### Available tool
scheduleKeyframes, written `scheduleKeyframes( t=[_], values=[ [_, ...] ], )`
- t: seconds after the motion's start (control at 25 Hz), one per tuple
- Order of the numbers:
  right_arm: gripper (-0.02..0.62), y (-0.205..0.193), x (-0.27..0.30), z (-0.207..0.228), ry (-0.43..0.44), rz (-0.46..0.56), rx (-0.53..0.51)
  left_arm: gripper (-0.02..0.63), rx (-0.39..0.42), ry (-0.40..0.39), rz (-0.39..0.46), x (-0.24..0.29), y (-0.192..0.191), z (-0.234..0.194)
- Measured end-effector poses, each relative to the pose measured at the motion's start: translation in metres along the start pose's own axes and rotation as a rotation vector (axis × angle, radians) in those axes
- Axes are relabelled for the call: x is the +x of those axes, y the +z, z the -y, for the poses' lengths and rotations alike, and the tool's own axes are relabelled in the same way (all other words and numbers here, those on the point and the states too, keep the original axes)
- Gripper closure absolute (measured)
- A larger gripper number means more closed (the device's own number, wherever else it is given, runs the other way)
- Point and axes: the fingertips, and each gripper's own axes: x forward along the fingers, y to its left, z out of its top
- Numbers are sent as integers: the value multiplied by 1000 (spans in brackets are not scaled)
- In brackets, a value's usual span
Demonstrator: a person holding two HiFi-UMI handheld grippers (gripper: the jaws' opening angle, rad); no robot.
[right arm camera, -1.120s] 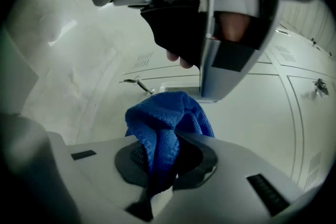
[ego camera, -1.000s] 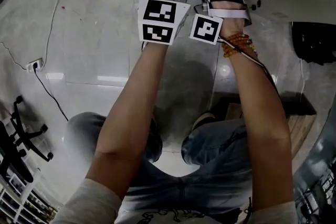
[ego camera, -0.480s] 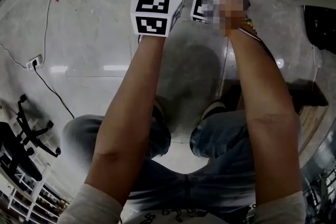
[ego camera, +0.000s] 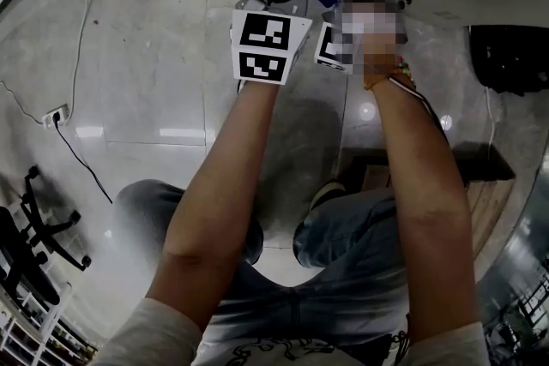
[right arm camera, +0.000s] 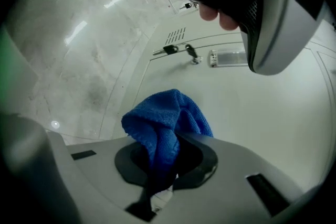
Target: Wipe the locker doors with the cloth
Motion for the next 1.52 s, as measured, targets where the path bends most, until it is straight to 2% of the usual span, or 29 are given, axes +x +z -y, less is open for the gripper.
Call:
scheduleKeyframes(
  t=[0.2, 0.4, 0.56, 0.76, 1.0, 1.2, 1.4, 1.52],
  values=[
    [549, -6, -37, 52, -18, 43, 39, 604, 39, -21, 56, -8, 63, 15],
    [549, -9, -74, 115, -57, 62, 53, 605, 150, -8, 78, -26, 107, 20],
    [549, -9, -100, 170, -164, 79, 40, 604, 128, 3, 139, -36, 145, 17],
    [549, -12, -132, 229, -225, 95, 135, 604, 159, 14, 195, -51, 175, 19],
    [549, -11, -137, 235, -254, 90, 54, 604, 120, 21, 226, -54, 187, 16],
    [549, -27, -141, 238, -284, 79, 53, 604, 109, -7, 226, -48, 191, 23],
    [549, -59, -143, 233, -297, 45, 64, 604, 104, -51, 199, -34, 184, 39],
    [549, -64, -141, 226, -308, 34, 44, 604, 95, -59, 184, -24, 177, 43]
  ],
)
